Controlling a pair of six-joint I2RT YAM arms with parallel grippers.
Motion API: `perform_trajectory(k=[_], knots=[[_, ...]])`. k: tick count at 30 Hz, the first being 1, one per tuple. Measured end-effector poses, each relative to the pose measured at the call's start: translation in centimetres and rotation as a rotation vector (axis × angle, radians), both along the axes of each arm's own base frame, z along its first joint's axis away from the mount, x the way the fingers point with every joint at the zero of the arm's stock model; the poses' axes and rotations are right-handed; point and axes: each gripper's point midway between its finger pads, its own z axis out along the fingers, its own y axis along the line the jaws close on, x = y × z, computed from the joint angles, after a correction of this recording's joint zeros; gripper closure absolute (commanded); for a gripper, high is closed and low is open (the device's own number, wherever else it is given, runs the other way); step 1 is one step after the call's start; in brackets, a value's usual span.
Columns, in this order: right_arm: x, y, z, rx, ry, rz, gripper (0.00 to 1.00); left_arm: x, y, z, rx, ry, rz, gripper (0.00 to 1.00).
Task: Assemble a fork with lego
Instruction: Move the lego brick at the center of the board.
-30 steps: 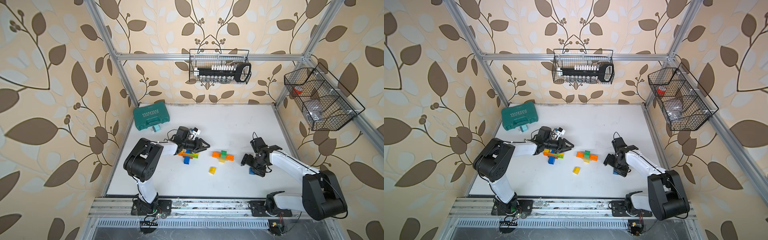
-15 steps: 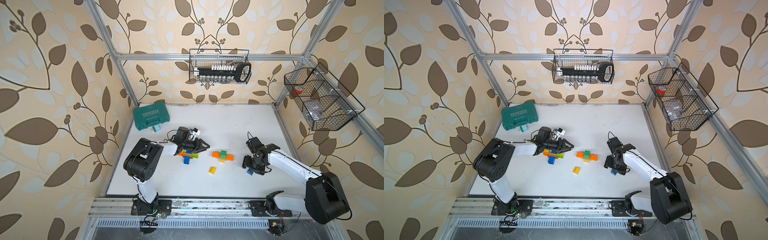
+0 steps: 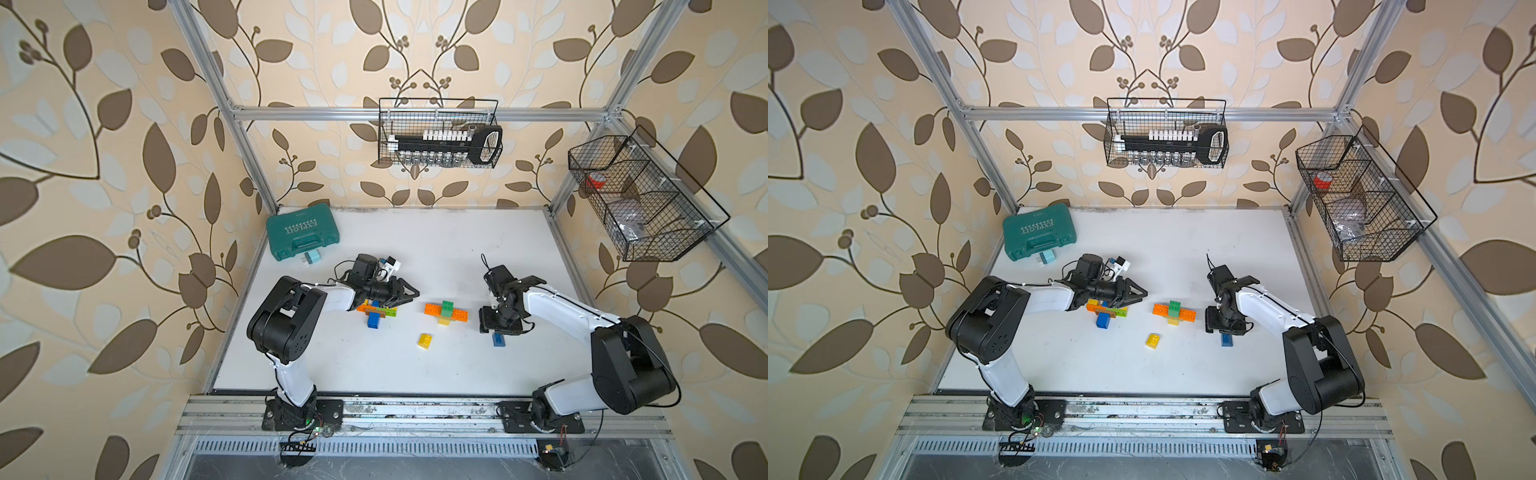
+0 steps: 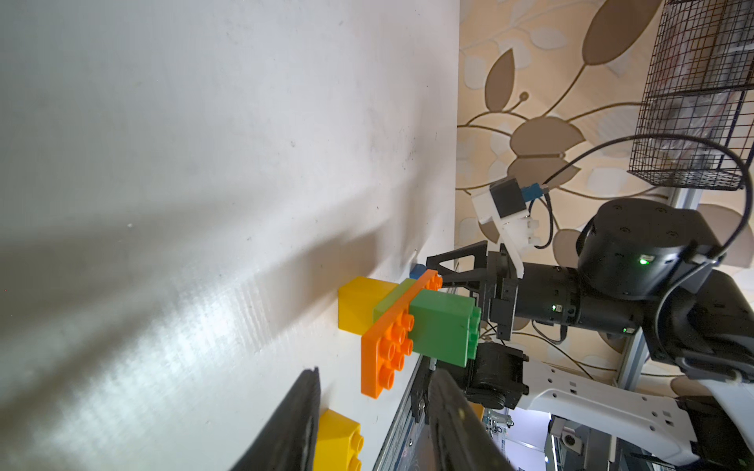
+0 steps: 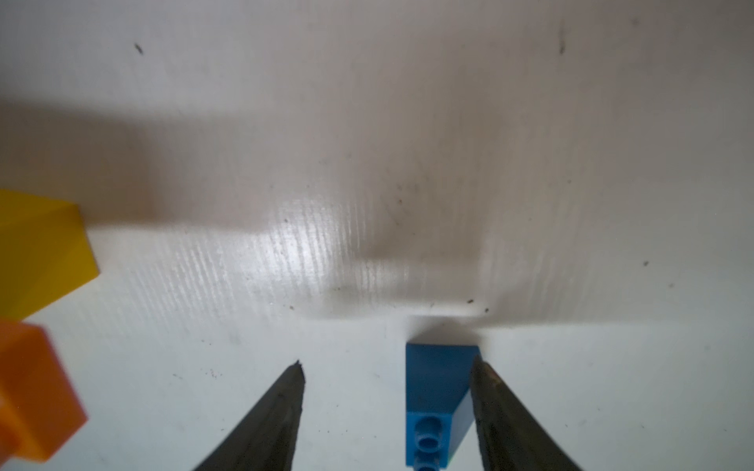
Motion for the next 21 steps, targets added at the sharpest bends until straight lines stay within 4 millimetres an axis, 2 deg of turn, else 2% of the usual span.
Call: perform_trajectory(k=[5, 8, 12, 17, 21], knots=[[0.9, 0.3, 0.3, 0.001, -0.007, 0.027, 0.29, 0.0, 0.0, 0.0, 0.001, 0.004, 0.000, 0.54], [1.5, 0.5, -0.3, -0.004, 0.006, 0.042, 0.29, -0.1, 0.0, -0.1, 0.001, 0.005, 0.000, 0.54], [1.2, 0.4, -1.6, -0.017, 0.054, 0.045, 0.29, -0.1, 0.0, -0.1, 0.002, 0.006, 0.000, 0.54], [1.1, 0.3, -0.8, -0.015, 0.033, 0.014, 0.28, -0.1, 0.0, -0.1, 0.002, 0.007, -0.001, 0.54], [0.2, 0.3, -0.5, 0.009, 0.020, -0.023, 0.29, -0.1, 0.0, -0.1, 0.002, 0.007, -0.001, 0.55]])
